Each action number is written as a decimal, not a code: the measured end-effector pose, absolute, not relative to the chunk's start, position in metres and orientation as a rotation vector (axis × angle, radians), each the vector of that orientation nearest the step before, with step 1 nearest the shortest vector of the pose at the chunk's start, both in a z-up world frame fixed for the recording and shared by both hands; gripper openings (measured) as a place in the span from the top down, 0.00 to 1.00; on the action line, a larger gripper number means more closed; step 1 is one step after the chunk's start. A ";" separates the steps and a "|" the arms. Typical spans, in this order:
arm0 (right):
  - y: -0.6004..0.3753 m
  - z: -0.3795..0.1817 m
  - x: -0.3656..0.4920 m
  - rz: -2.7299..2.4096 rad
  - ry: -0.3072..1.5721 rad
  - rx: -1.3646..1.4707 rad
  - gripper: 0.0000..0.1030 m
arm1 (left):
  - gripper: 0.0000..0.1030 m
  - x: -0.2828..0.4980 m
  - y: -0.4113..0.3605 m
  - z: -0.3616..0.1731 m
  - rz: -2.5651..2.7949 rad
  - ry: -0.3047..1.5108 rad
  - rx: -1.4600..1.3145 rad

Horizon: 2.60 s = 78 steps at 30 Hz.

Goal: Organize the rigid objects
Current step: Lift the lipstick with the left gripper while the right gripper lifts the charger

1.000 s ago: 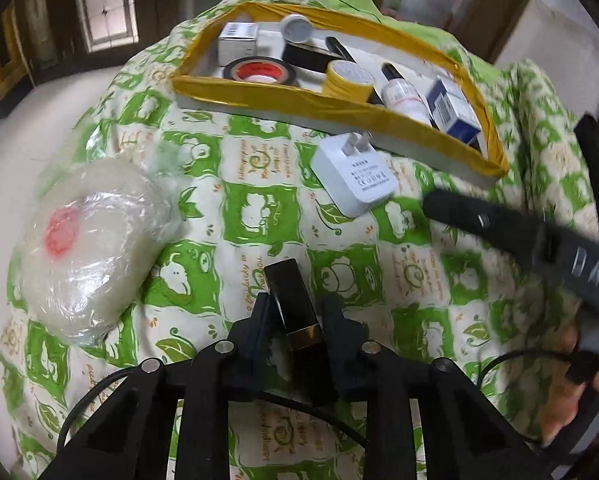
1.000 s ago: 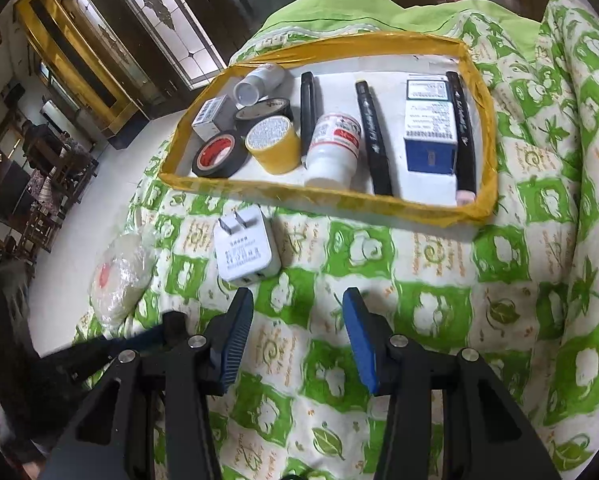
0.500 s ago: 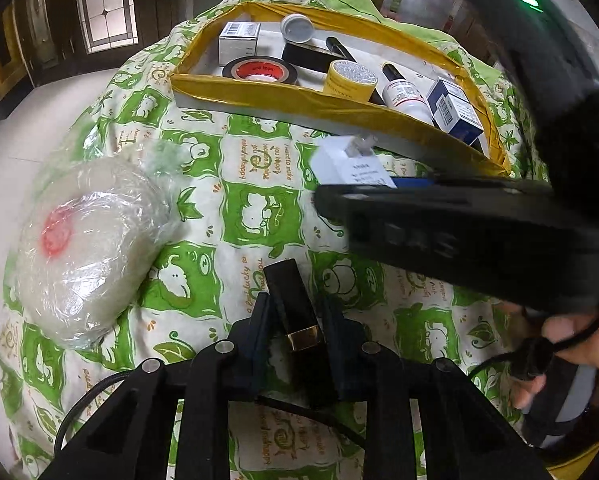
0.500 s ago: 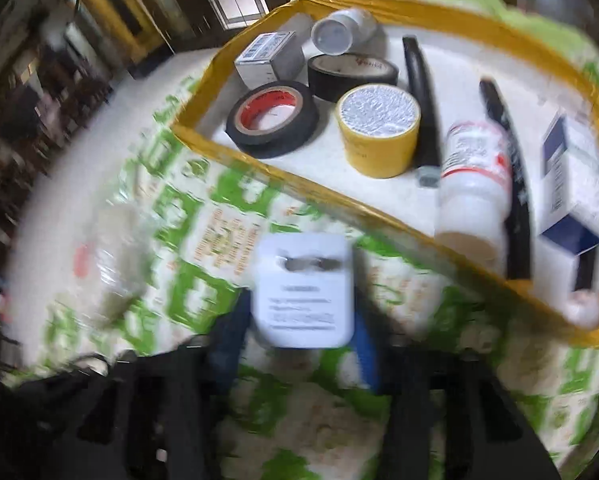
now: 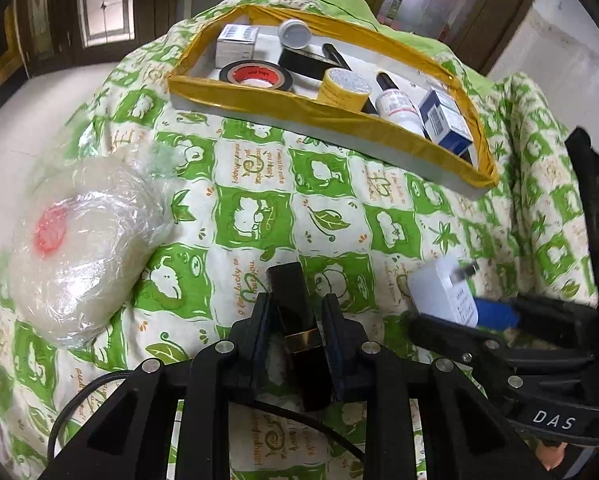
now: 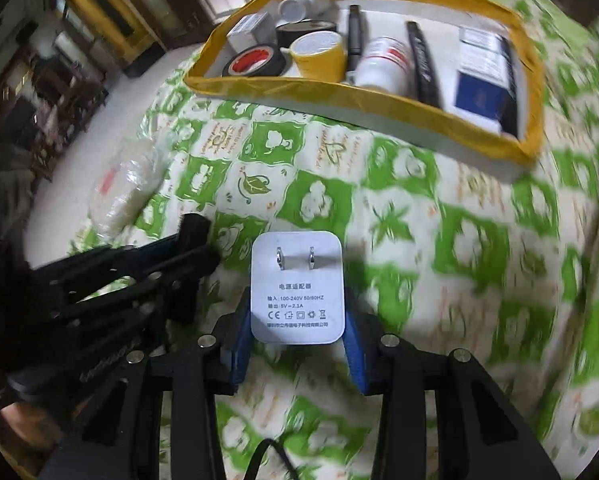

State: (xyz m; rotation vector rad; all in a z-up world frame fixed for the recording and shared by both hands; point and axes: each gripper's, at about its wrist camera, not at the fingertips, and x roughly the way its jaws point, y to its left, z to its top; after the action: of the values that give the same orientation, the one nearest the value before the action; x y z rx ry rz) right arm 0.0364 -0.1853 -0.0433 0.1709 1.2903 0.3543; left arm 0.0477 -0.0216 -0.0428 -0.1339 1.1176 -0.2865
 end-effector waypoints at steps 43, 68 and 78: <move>-0.208 -0.025 0.040 0.304 1.172 0.302 0.63 | 0.83 0.029 -0.024 -0.015 -0.217 1.005 -0.040; -0.232 0.004 0.036 0.268 1.056 0.366 0.63 | 0.83 0.016 -0.052 0.058 -0.158 0.860 0.148; -0.236 0.010 0.038 0.272 1.034 0.375 0.63 | 0.83 0.030 -0.057 0.058 -0.168 0.853 0.168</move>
State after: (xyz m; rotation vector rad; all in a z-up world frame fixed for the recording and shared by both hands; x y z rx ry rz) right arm 0.0377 -0.2358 0.0103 0.3749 1.0345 0.2716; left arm 0.0303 -0.0575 0.0580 0.1675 0.8527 -0.1677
